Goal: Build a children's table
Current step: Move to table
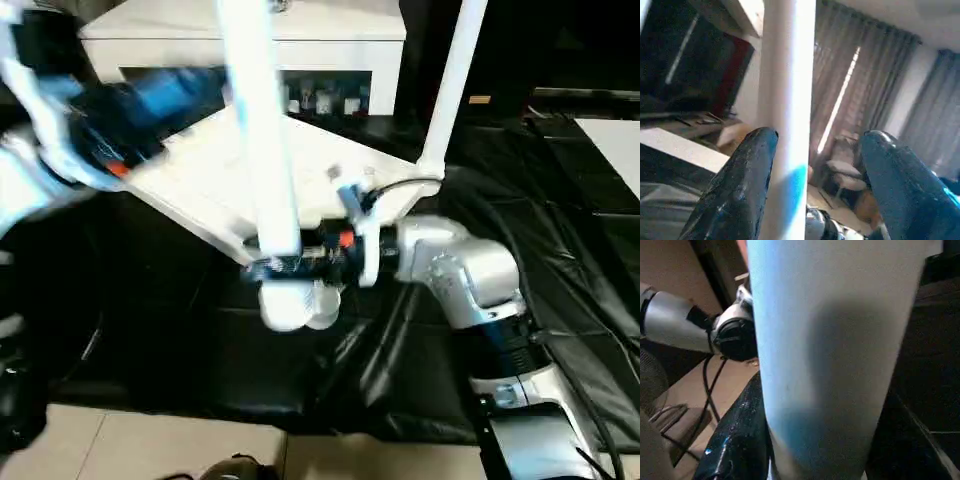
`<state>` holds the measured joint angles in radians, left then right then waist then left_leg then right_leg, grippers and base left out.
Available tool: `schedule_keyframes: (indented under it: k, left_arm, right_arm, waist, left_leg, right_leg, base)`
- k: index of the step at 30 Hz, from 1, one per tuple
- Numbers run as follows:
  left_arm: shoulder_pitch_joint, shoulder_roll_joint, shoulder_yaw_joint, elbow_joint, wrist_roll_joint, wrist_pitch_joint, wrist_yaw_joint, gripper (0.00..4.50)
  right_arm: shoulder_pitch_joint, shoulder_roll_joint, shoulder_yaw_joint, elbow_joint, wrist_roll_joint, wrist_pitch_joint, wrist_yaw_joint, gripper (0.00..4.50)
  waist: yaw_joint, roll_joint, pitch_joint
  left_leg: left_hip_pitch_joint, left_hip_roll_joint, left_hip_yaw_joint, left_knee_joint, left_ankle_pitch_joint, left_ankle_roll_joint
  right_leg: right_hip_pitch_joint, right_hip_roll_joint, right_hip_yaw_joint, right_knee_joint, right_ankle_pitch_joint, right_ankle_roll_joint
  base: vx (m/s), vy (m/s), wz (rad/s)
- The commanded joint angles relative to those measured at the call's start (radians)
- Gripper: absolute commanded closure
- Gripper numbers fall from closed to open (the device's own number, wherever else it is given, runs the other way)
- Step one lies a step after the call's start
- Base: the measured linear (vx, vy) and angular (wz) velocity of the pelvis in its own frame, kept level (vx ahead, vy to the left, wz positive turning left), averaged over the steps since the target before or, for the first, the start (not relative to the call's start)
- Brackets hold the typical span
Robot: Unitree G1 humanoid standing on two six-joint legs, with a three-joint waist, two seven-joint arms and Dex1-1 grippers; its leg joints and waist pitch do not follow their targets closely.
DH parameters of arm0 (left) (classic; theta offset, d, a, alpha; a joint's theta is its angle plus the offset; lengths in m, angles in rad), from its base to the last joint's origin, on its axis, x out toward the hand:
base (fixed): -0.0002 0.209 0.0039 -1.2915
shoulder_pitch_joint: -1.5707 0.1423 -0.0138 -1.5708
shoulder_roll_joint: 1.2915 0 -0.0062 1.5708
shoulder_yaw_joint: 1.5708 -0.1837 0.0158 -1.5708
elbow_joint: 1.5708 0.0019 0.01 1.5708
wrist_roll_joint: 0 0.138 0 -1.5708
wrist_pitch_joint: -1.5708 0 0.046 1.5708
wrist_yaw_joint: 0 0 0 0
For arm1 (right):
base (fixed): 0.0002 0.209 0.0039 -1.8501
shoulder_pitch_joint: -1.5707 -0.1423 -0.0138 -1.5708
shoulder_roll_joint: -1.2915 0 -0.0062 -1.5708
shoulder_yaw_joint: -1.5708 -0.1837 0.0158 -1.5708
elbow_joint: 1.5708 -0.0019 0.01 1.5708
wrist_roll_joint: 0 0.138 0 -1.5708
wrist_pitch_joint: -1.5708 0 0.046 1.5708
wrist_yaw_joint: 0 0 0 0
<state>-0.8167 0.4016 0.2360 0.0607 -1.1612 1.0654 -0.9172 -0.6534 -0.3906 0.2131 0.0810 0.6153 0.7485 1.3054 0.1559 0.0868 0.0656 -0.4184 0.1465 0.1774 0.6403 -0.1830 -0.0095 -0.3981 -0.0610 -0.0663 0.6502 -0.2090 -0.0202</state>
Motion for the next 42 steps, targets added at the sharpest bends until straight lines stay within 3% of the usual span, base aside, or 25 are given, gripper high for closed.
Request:
schedule_keyframes:
  k: [1, 3, 5, 8, 11, 13, 19, 25, 28, 30, 32, 34, 35, 37, 39, 42]
  left_arm:
    - [-0.019, -0.007, -0.045, -0.048, -0.031, 0.033, -0.051, 1.38]
    - [-0.006, -0.009, -0.084, -0.067, -0.034, 0.042, -0.080, 1.38]
    - [0.007, -0.016, -0.115, -0.074, -0.011, 0.039, -0.081, 1.38]
    - [0.013, -0.021, -0.128, -0.059, 0.023, 0.028, -0.066, 1.38]
    - [0.016, -0.025, -0.106, -0.038, 0.016, 0.035, -0.057, 1.38]
    - [0.007, -0.030, -0.063, -0.008, -0.046, 0.077, -0.037, 1.38]
    - [0.015, -0.023, -0.095, -0.011, -0.056, 0.104, -0.050, 1.38]
    - [0.026, -0.018, -0.184, -0.002, 0.081, 0.051, -0.041, 1.38]
    - [0.009, -0.029, -0.121, 0.050, 0.070, 0.034, 0.020, 1.04]
    - [0.024, -0.008, -0.104, 0.025, 0.056, 0.028, -0.008, 0.92]
    - [0.085, 0.054, -0.086, -0.044, 0.032, 0.031, -0.089, 0.68]
    - [0.158, 0.123, -0.067, -0.096, 0.021, 0.049, -0.154, 0.56]
    - [0.158, 0.123, -0.067, -0.096, 0.021, 0.049, -0.154, 0.36]
    - [0.182, 0.149, -0.067, -0.108, 0.032, 0.048, -0.175, 0.22]
    - [0.205, 0.176, -0.070, -0.106, 0.058, 0.036, -0.190, 0.17]
    - [0.205, 0.173, -0.090, -0.080, 0.117, -0.017, -0.154, 0.00]
  right_arm:
    - [0.009, -0.011, 0.030, -0.008, -0.018, 0.018, 0.004, 2.62]
    - [0.013, -0.024, 0.053, -0.013, -0.026, 0.019, 0.025, 2.62]
    - [0.015, -0.033, 0.070, -0.015, -0.035, 0.016, 0.038, 2.62]
    - [0.016, -0.040, 0.079, -0.012, -0.047, 0.011, 0.041, 2.62]
    - [0.016, -0.056, 0.091, -0.007, -0.068, -0.001, 0.038, 2.62]
    - [0.017, -0.069, 0.095, -0.002, -0.082, -0.014, 0.036, 2.62]
    - [0.012, -0.080, 0.110, 0.001, -0.101, -0.025, 0.045, 2.62]
    - [0.007, -0.086, 0.141, 0.007, -0.141, -0.051, 0.053, 2.62]
    - [0.005, -0.087, 0.138, 0.014, -0.148, -0.060, 0.049, 2.62]
    - [0.005, -0.088, 0.135, 0.018, -0.151, -0.063, 0.047, 2.62]
    - [0.005, -0.092, 0.129, 0.022, -0.151, -0.068, 0.045, 2.62]
    - [0.005, -0.095, 0.127, 0.026, -0.155, -0.072, 0.048, 2.62]
    - [0.005, -0.095, 0.127, 0.026, -0.155, -0.072, 0.048, 2.62]
    - [0.004, -0.093, 0.126, 0.030, -0.160, -0.076, 0.050, 2.62]
    - [-0.001, -0.088, 0.127, 0.040, -0.166, -0.082, 0.053, 2.62]
    - [-0.010, -0.080, 0.132, 0.051, -0.171, -0.089, 0.058, 2.62]
  waist:
    - [-0.002, 0.006, -0.085]
    - [0.000, 0.005, -0.086]
    - [0.000, 0.018, -0.089]
    - [-0.003, 0.010, -0.091]
    - [-0.006, 0.012, -0.090]
    - [-0.010, 0.015, -0.091]
    - [-0.016, 0.020, -0.091]
    - [-0.014, 0.025, -0.091]
    - [-0.016, 0.023, -0.093]
    - [-0.015, 0.023, -0.095]
    - [-0.023, 0.023, -0.093]
    - [-0.032, 0.030, -0.094]
    - [-0.033, 0.027, -0.092]
    - [-0.038, 0.033, -0.090]
    - [-0.038, 0.035, -0.088]
    - [-0.037, 0.030, -0.084]
  left_leg:
    - [0.040, 0.085, -0.045, -0.080, -0.221, -0.026]
    - [0.038, 0.084, -0.044, -0.078, -0.200, -0.019]
    - [0.038, 0.087, -0.047, -0.077, -0.185, -0.019]
    - [0.030, 0.081, -0.044, -0.073, -0.163, 0.005]
    - [0.030, 0.080, -0.044, -0.070, -0.158, 0.015]
    - [0.032, 0.079, -0.043, -0.069, -0.166, 0.011]
    - [0.034, 0.081, -0.045, -0.072, -0.178, 0.018]
    - [0.036, 0.083, -0.046, -0.073, -0.186, 0.015]
    - [0.033, 0.080, -0.045, -0.070, -0.178, 0.013]
    - [0.032, 0.080, -0.046, -0.069, -0.170, 0.018]
    - [0.022, 0.081, -0.050, -0.074, -0.161, 0.024]
    - [0.029, 0.081, -0.049, -0.072, -0.176, 0.027]
    - [0.030, 0.080, -0.048, -0.073, -0.181, 0.028]
    - [0.036, 0.082, -0.048, -0.077, -0.214, 0.017]
    - [0.042, 0.083, -0.046, -0.078, -0.245, 0.007]
    - [0.042, 0.083, -0.047, -0.084, -0.277, -0.008]
  right_leg:
    - [0.040, -0.098, 0.058, -0.077, -0.190, -0.196]
    - [0.041, -0.099, 0.058, -0.076, -0.173, -0.201]
    - [0.040, -0.096, 0.054, -0.069, -0.125, -0.212]
    - [0.046, -0.096, 0.054, -0.068, -0.077, -0.223]
    - [0.048, -0.098, 0.055, -0.075, -0.126, -0.207]
    - [0.046, -0.094, 0.053, -0.074, -0.155, -0.205]
    - [0.043, -0.092, 0.052, -0.076, -0.154, -0.209]
    - [0.043, -0.093, 0.054, -0.080, -0.164, -0.198]
    - [0.047, -0.094, 0.053, -0.079, -0.144, -0.202]
    - [0.048, -0.094, 0.052, -0.078, -0.135, -0.206]
    - [0.052, -0.094, 0.049, -0.071, -0.118, -0.208]
    - [0.045, -0.091, 0.050, -0.071, -0.128, -0.210]
    - [0.043, -0.089, 0.050, -0.074, -0.137, -0.211]
    - [0.039, -0.087, 0.050, -0.074, -0.177, -0.212]
    - [0.033, -0.087, 0.052, -0.077, -0.203, -0.212]
    - [0.034, -0.091, 0.056, -0.082, -0.245, -0.199]
  base:
    - [0.000, 0.000, 0.00]
    - [0.000, 0.000, 0.00]
    - [0.000, 0.000, 0.00]
    - [0.000, 0.000, 0.00]
    - [0.000, 0.000, 0.00]
    - [0.000, 0.000, 0.00]
    - [0.000, 0.000, 0.00]
    - [0.000, 0.000, 0.00]
    - [0.000, 0.000, 0.00]
    - [0.000, 0.000, 0.00]
    - [0.000, 0.000, 0.00]
    - [0.000, 0.000, 0.00]
    - [0.000, 0.000, 0.00]
    - [0.000, 0.000, 0.00]
    - [0.000, 0.000, 0.00]
    - [0.000, 0.000, 0.00]
